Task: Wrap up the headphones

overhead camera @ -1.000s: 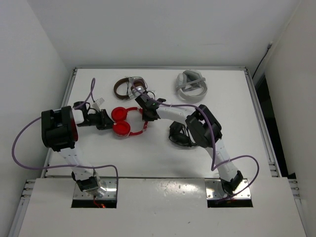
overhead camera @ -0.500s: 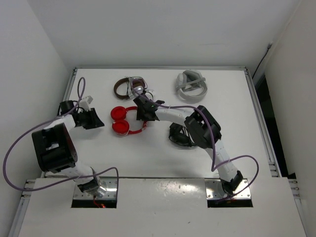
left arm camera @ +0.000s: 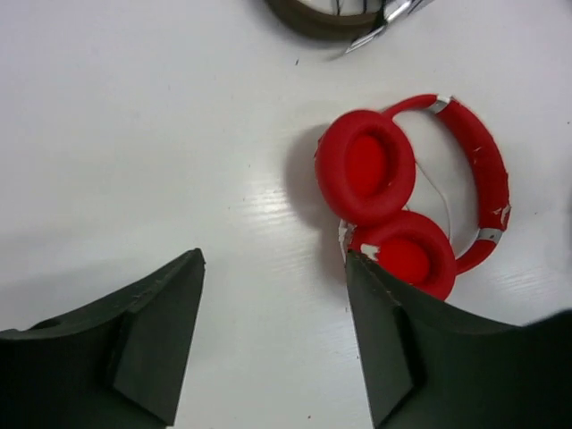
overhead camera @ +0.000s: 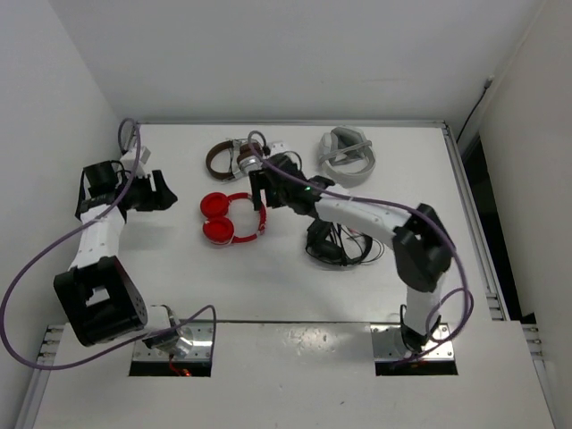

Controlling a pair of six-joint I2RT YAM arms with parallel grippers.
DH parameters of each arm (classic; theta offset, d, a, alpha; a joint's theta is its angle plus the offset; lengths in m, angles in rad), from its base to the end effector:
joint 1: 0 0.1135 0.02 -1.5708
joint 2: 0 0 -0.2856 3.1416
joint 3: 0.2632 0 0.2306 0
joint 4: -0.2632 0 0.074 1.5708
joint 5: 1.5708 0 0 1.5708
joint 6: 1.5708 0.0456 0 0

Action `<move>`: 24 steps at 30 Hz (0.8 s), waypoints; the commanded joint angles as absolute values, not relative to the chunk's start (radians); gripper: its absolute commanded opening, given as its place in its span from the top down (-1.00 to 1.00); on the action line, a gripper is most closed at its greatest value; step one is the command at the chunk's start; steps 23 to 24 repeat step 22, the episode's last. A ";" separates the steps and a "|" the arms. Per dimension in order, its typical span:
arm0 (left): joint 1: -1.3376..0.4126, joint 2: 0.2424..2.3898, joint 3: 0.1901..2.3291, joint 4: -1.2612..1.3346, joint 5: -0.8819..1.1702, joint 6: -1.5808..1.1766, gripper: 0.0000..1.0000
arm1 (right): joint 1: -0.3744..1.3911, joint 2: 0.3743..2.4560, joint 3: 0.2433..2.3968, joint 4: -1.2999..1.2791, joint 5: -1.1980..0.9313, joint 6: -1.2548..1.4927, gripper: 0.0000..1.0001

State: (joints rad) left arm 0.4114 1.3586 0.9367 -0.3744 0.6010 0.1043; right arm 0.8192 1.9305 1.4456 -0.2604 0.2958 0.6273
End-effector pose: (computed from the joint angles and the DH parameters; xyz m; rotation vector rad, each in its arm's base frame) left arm 0.2538 0.0826 0.2765 -0.0622 2.2350 -0.4340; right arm 0.3046 0.3065 0.2503 -0.0712 2.3100 0.4108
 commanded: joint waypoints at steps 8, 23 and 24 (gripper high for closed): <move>0.359 1.298 1.012 -0.571 0.704 0.218 -0.97 | 0.343 1.432 1.148 -0.239 -0.181 0.212 -0.81; 0.261 1.106 0.882 -0.460 0.497 0.146 -1.00 | -0.324 1.052 0.798 -0.419 -0.436 -0.083 -0.93; 0.261 1.106 0.882 -0.460 0.497 0.146 -1.00 | -0.324 1.052 0.798 -0.419 -0.436 -0.083 -0.93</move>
